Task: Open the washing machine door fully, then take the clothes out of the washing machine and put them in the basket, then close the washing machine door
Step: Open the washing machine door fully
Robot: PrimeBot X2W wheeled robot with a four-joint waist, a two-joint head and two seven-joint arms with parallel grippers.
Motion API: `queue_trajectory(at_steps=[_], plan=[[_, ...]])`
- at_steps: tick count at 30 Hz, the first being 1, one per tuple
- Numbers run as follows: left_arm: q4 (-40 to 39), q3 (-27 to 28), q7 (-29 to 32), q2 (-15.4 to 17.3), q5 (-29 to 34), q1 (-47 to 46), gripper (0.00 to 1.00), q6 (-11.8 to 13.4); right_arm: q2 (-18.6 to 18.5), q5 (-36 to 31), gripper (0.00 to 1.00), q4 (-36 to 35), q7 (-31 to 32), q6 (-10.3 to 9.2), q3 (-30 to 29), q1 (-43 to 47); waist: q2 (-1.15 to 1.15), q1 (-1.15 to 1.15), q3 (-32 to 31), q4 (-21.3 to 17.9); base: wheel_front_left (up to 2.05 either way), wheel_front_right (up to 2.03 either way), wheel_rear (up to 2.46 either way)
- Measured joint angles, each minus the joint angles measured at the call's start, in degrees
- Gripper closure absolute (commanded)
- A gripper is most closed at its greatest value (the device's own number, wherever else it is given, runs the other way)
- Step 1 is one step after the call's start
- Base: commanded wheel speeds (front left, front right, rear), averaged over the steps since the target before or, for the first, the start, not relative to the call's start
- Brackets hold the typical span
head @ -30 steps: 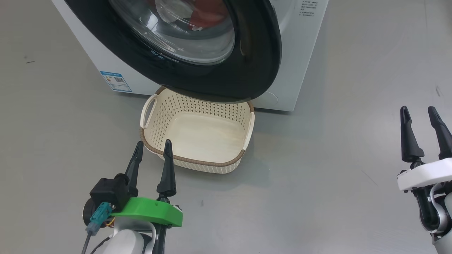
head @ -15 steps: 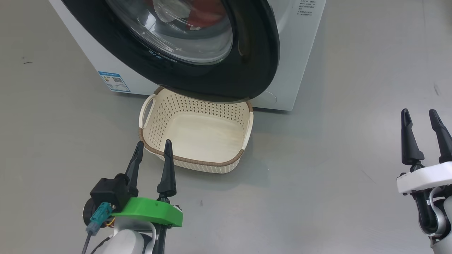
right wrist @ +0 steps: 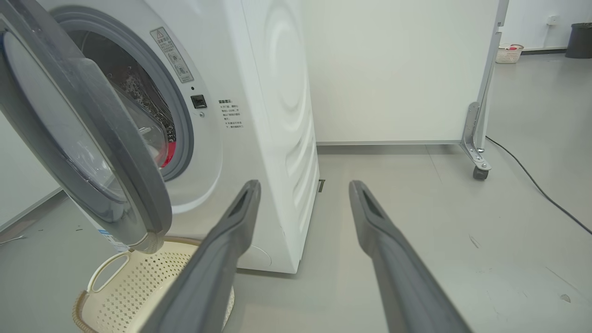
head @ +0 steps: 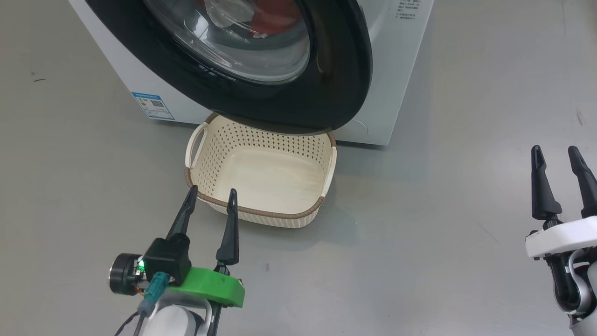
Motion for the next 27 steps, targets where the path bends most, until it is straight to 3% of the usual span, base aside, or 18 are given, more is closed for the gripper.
queue_trajectory(at_steps=[6,19,20,27], plan=[[1.2,1.7,0.0,0.0,7.9,0.0,0.0,0.0,0.1,-0.6,0.0,-0.2,0.0,0.21,-0.4,0.0,0.0,0.0,0.3,0.2,0.0,0.0,0.0],[0.2,5.2,0.0,0.0,10.5,0.0,0.0,0.0,0.2,-2.4,0.02,-0.6,-0.3,1.19,-0.7,0.0,0.0,0.0,1.1,0.9,0.0,0.0,0.0],[0.2,5.1,0.0,0.0,10.3,0.0,0.0,0.0,0.1,-2.5,1.0,-0.7,-0.4,1.21,-0.6,0.0,0.0,0.0,1.2,1.0,0.0,0.0,0.0],[-0.8,3.2,0.0,0.0,8.9,0.0,0.0,0.0,-0.6,-1.8,1.0,-0.9,-0.4,1.74,-0.5,-0.1,0.0,0.0,2.4,1.9,0.0,0.0,0.0]])
